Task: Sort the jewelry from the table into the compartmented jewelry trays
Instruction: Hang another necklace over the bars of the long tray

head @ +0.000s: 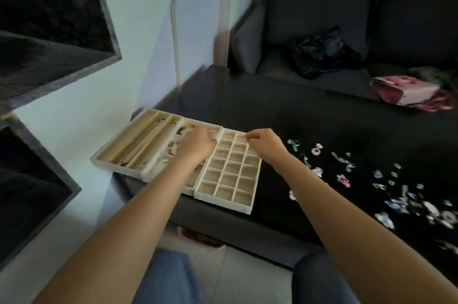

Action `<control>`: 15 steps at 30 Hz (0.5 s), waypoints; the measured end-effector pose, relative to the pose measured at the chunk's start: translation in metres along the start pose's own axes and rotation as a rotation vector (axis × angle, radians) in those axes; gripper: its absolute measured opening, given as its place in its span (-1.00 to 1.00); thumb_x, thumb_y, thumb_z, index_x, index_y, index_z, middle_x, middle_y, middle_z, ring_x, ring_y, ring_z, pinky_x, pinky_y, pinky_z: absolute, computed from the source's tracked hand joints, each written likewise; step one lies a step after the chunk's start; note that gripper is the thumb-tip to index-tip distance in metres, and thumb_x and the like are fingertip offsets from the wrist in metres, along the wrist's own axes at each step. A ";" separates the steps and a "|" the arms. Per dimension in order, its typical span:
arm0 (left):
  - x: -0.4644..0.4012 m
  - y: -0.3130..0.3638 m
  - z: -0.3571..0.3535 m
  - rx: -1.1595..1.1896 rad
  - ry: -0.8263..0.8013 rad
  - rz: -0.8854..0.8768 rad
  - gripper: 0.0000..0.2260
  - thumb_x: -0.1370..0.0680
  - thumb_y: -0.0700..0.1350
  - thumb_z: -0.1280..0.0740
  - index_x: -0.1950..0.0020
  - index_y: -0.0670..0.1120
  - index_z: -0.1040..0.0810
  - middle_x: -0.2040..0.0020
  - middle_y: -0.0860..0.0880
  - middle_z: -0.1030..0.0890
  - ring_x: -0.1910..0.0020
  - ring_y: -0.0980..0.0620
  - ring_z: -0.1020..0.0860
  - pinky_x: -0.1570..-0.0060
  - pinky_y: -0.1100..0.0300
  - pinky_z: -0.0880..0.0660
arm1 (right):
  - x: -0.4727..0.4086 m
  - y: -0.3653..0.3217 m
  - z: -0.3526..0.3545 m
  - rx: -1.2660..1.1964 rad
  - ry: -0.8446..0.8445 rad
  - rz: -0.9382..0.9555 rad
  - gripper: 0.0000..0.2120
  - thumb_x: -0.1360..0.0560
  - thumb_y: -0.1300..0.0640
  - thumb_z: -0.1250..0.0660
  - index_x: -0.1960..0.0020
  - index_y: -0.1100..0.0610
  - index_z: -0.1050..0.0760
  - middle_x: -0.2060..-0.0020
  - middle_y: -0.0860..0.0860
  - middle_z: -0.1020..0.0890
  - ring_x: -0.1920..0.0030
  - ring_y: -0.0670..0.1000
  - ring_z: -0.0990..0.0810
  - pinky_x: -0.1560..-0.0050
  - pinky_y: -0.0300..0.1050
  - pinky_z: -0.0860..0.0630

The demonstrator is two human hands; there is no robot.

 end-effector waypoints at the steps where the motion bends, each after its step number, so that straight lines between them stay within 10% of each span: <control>1: 0.005 0.019 -0.014 0.000 0.001 -0.030 -0.76 -0.55 -0.15 -0.23 -0.19 -0.12 -0.53 -0.18 -0.13 -0.57 -0.17 -0.15 -0.51 -0.14 0.07 -0.44 | 0.012 0.020 0.016 -0.007 0.029 -0.036 -0.68 -0.58 0.21 -0.14 -0.28 0.12 -0.51 -0.14 0.09 -0.59 0.05 0.00 -0.53 0.20 -0.21 -0.42; 15: 0.111 0.305 -0.288 -0.094 -0.431 -0.576 -0.73 -0.60 -0.13 -0.18 -0.28 -0.09 -0.49 -0.23 -0.08 -0.53 -0.16 -0.04 -0.51 -0.15 0.05 -0.46 | 0.163 0.302 0.216 0.300 0.436 -0.459 -0.51 -0.58 0.18 -0.16 -0.49 0.20 -0.20 -0.46 0.10 -0.27 -0.46 0.11 -0.21 -0.42 -0.05 -0.16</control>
Point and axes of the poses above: each hand's wrist, its own x-axis away from the middle knuckle, its own z-axis out of the back of the hand, y = z × x, the point moved 7 cm from there along -x, towards the middle knuckle
